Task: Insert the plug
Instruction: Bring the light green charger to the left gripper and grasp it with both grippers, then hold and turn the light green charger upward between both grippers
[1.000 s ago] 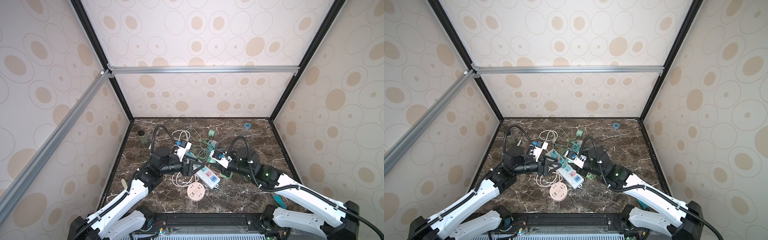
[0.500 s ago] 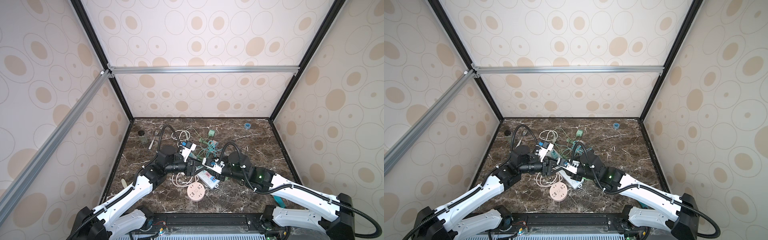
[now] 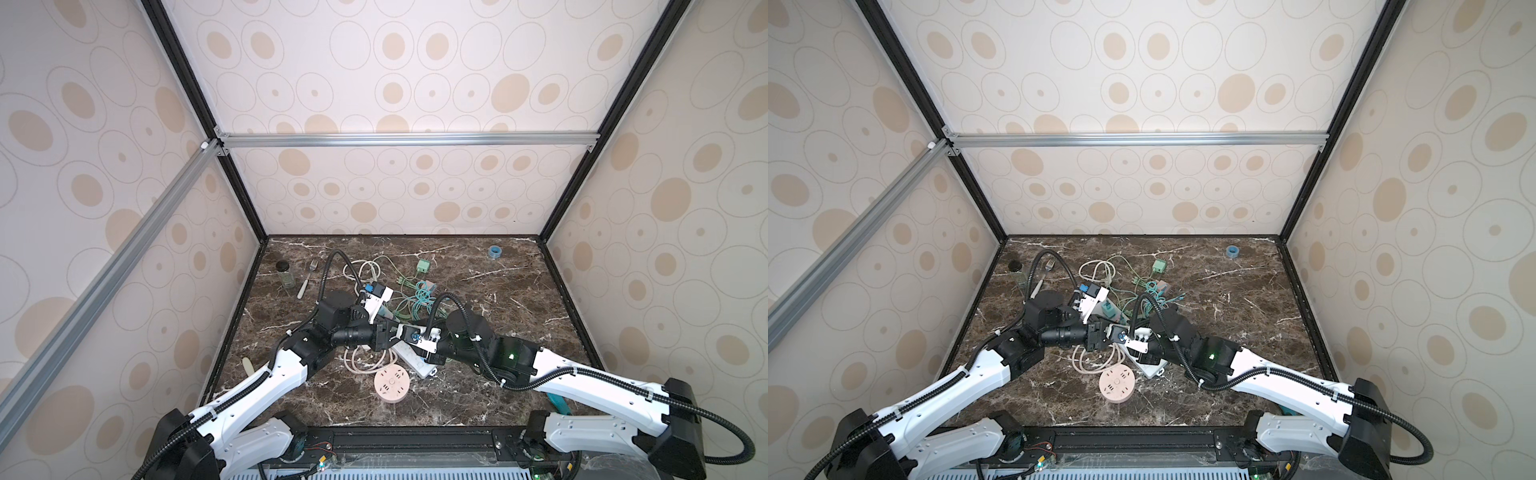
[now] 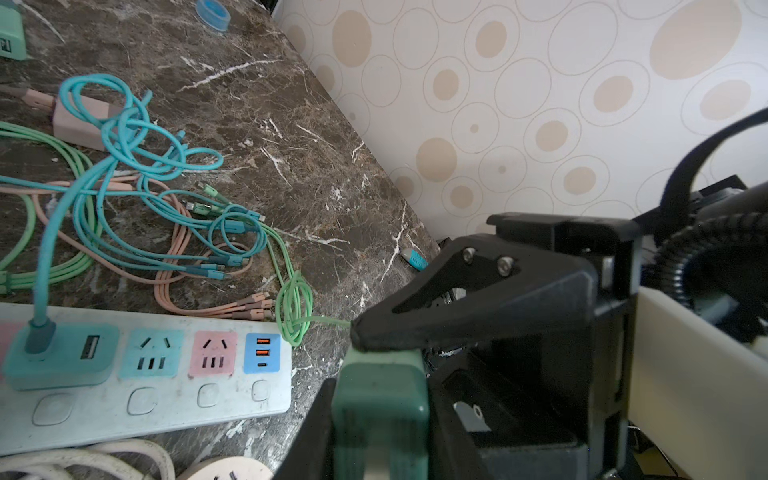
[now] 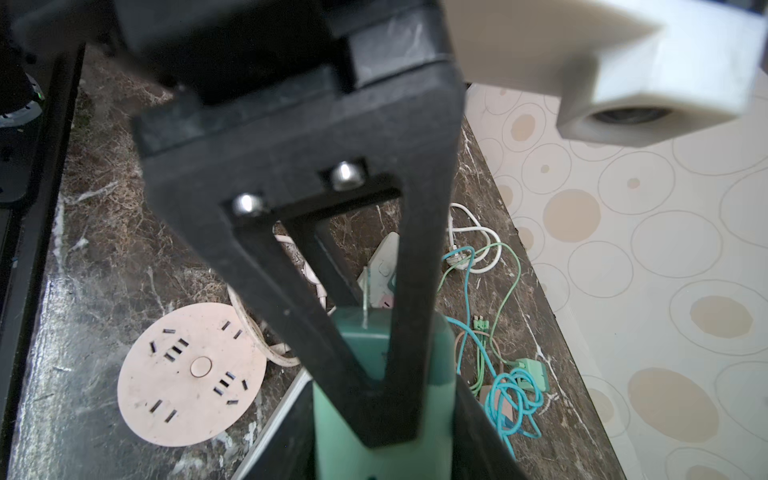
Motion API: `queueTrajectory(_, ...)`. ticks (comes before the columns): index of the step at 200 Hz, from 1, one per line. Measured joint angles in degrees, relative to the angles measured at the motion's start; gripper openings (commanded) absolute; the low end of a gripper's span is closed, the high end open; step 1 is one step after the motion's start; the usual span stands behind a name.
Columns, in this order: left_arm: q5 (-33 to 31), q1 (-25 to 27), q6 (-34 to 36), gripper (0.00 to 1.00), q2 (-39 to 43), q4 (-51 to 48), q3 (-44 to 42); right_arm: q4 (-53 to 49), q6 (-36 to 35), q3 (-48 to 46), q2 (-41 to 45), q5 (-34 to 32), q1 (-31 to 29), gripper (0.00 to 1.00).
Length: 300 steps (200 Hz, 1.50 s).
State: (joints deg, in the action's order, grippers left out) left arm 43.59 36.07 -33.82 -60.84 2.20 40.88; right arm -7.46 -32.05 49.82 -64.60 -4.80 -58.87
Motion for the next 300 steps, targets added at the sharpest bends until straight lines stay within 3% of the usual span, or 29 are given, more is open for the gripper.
queueTrajectory(35,-0.31,0.22,0.74,0.08,0.39,0.35,0.0,1.09,2.45,-0.9,0.79,-1.31,-0.04,0.62)
queueTrajectory(47,-0.76,0.35,1.11,0.0,0.85,0.35,0.0,0.79,4.7,-1.09,1.81,-2.05,-0.04,0.64)
queueTrajectory(57,-1.55,0.42,1.27,0.0,1.33,0.55,0.0,-0.33,7.74,-1.09,3.23,-2.6,-0.04,0.66)
queueTrajectory(97,-4.98,0.42,1.55,0.0,3.67,2.84,-0.17,-4.13,21.33,-3.39,13.25,-0.42,0.04,0.68)
queueTrajectory(142,-8.24,0.42,1.44,0.0,5.05,9.84,-2.51,6.05,39.69,-17.11,24.55,9.81,0.04,0.66)
queueTrajectory(180,-7.89,0.44,-1.88,0.0,5.51,21.27,-6.97,21.31,50.4,-23.78,19.58,16.33,0.13,0.58)
queueTrajectory(216,-6.23,0.44,-4.13,0.0,5.57,28.41,-7.69,37.64,56.63,-24.57,11.23,21.9,1.16,0.54)
queueTrajectory(246,-4.9,0.44,-5.07,0.0,6.71,32.13,-8.24,49.75,61.02,-26.45,8.37,24.63,4.04,0.58)
queueTrajectory(300,-2.36,0.63,-7.23,0.0,7.61,38.47,-9.4,57.51,62.79,-26.47,8.28,27.1,5.49,0.64)
